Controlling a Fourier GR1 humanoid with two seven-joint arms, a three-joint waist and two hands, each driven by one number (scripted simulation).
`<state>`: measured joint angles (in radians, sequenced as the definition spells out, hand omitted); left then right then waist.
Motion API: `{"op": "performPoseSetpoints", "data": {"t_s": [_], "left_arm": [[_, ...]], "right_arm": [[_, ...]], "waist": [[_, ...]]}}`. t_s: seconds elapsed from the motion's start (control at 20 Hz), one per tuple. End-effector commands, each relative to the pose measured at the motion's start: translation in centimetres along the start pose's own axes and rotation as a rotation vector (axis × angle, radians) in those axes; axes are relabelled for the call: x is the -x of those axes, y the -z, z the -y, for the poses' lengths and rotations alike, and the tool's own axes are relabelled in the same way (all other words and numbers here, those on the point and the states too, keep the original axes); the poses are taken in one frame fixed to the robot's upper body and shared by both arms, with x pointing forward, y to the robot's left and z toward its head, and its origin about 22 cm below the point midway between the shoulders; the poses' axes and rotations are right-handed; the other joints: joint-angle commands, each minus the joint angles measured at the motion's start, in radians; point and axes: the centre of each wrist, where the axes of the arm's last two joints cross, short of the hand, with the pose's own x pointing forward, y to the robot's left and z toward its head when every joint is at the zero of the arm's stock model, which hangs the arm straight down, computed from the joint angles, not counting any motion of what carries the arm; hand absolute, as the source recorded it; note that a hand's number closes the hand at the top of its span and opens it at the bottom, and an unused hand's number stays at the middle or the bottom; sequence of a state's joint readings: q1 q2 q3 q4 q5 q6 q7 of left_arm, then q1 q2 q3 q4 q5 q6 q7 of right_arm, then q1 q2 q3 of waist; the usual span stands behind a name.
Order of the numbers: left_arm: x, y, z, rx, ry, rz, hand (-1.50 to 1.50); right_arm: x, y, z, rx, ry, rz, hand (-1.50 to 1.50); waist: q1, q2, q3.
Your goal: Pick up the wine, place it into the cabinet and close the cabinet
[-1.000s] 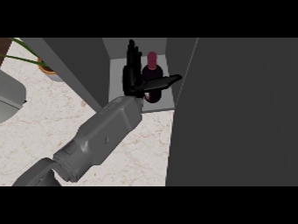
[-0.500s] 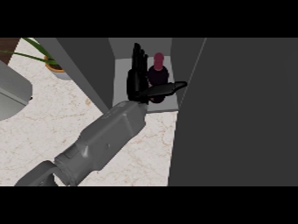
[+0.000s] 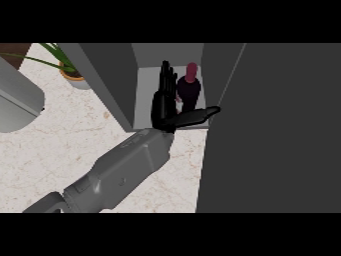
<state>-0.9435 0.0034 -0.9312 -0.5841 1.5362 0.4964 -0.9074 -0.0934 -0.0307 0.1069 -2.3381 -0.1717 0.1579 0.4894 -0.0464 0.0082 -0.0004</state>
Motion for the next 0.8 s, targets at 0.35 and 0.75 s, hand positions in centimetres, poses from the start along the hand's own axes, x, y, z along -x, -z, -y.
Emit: {"op": "performPoseSetpoints", "data": {"t_s": [0.35,0.75], "left_arm": [[2.5,-4.0,-2.4,0.058,0.006,0.027,-1.50],[-0.7,-5.0,-2.2,0.138,-0.024,0.024,-1.50]], "right_arm": [[-0.8,-0.5,-0.3,0.051,-0.002,0.009,-1.50],[-0.4,0.4,-1.1,0.051,-0.029,-0.008,-1.50]], "waist": [[0.044,-0.009,0.000],[0.051,-0.011,0.000]]}}
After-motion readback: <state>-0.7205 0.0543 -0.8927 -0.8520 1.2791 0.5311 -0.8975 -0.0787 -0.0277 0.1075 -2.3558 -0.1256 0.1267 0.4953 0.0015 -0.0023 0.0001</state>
